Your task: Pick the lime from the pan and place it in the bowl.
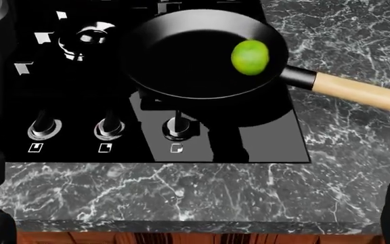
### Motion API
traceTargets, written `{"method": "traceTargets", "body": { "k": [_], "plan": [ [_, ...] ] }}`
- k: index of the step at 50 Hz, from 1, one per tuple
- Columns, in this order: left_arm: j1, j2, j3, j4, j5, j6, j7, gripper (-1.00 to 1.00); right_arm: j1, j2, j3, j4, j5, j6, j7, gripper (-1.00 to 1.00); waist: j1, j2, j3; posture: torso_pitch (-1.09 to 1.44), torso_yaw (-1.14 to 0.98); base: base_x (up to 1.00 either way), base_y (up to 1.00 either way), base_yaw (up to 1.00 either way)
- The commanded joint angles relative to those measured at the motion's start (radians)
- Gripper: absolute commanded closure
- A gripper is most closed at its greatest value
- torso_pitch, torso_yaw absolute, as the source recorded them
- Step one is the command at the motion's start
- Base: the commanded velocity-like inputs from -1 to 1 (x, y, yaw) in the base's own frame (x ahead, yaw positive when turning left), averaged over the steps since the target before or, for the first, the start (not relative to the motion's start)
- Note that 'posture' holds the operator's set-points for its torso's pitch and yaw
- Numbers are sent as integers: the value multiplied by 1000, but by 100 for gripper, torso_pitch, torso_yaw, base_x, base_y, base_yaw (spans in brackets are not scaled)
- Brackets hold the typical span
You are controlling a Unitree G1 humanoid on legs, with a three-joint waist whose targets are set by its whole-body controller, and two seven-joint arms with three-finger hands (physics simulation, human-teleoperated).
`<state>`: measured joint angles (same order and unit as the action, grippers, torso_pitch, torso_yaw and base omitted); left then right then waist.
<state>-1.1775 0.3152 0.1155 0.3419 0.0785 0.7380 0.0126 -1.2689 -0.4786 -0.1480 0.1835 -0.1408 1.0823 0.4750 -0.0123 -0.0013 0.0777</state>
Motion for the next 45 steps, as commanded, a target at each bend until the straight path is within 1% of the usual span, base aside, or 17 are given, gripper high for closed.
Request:
{"method": "traceTargets", "body": {
  "k": [1, 3, 4, 5, 6, 8, 9, 11, 12, 15, 18, 22, 26, 30, 36, 37, 45],
  "plan": [
    [-37, 15, 7, -24, 9, -25, 4, -100, -32, -2, -3, -20, 12, -22, -4, -100, 3, 0, -32, 0, 0, 0, 0, 0],
    [-43, 19, 7, -14, 13, -31, 2, -100, -33, -1, -8, -16, 23, -28, -5, -100, -8, 52, -50, 0, 0, 0, 0, 0],
    [-46, 22, 7, -10, 15, -33, 0, -100, -17, -4, -3, -25, 25, -55, -4, -100, -5, 8, -35, 0, 0, 0, 0, 0],
    [-49, 25, 7, -9, 17, -33, -2, -100, -9, -17, 21, -19, 13, -92, 8, -100, -3, 14, -44, 0, 0, 0, 0, 0],
    [-51, 29, 8, -7, 19, -34, -4, -100, -11, -29, 44, -1, -7, -121, 21, -100, -2, 11, -52, 0, 0, 0, 0, 0],
    [-55, 37, 11, -5, 22, -34, -9, -100, -56, -32, 43, 39, -27, -138, 43, -100, -1, 5, -55, 0, 0, 0, 0, 0],
    [-56, 39, 12, -5, 23, -34, -10, -100, -39, -7, 10, 35, -14, -261, 15, -100, 0, 4, -56, 0, 0, 0, 0, 0],
    [-53, 40, 13, -7, 25, -35, -12, -100, -70, -38, 62, 90, -56, -285, 70, -100, 2, 3, -54, 0, 0, 0, 0, 0],
    [-52, 41, 14, -9, 26, -35, -13, -100, -83, -38, 62, 97, -64, -275, 100, -100, 3, 2, -55, 0, 0, 0, 0, 0],
    [-56, 53, 15, -5, 31, -36, -20, -100, -156, -48, 90, 146, -120, -299, 190, -100, 4, 2, -54, 0, 0, 0, 0, 0],
    [-53, 55, 17, -7, 33, -39, -23, -100, -244, -43, 126, 262, -194, -409, 261, -100, 2, 5, -50, 0, 0, 0, 0, 0],
    [-54, 73, 20, 23, 40, -64, -33, -100, -298, -35, 161, 387, -325, -575, 357, -100, -2, 10, -46, 0, 0, 0, 0, 0],
    [-40, 93, 24, 49, 53, -97, -42, -100, -355, -26, 173, 521, -452, -750, 423, -100, -6, 14, -46, 0, 0, 0, 0, 0],
    [-44, 123, 35, 97, 62, -136, -50, -100, -388, -3, 158, 619, -525, -863, 478, -100, -8, 20, -44, 0, 0, 0, 0, 0],
    [-38, 141, 46, 112, 67, -148, -52, -100, -421, 26, 169, 792, -636, -1015, 463, -100, -14, 28, -43, 0, 0, 0, 0, 0],
    [-42, 143, 45, 115, 69, -147, -53, -100, -427, 31, 158, 810, -642, -1020, 461, -100, -15, 29, -43, 0, 0, 0, 0, 0],
    [-46, 156, 51, 122, 69, -150, -54, -100, -391, 55, 162, 818, -743, -1087, 472, -100, -14, 31, -44, 0, 0, 0, 0, 0]
  ]
}}
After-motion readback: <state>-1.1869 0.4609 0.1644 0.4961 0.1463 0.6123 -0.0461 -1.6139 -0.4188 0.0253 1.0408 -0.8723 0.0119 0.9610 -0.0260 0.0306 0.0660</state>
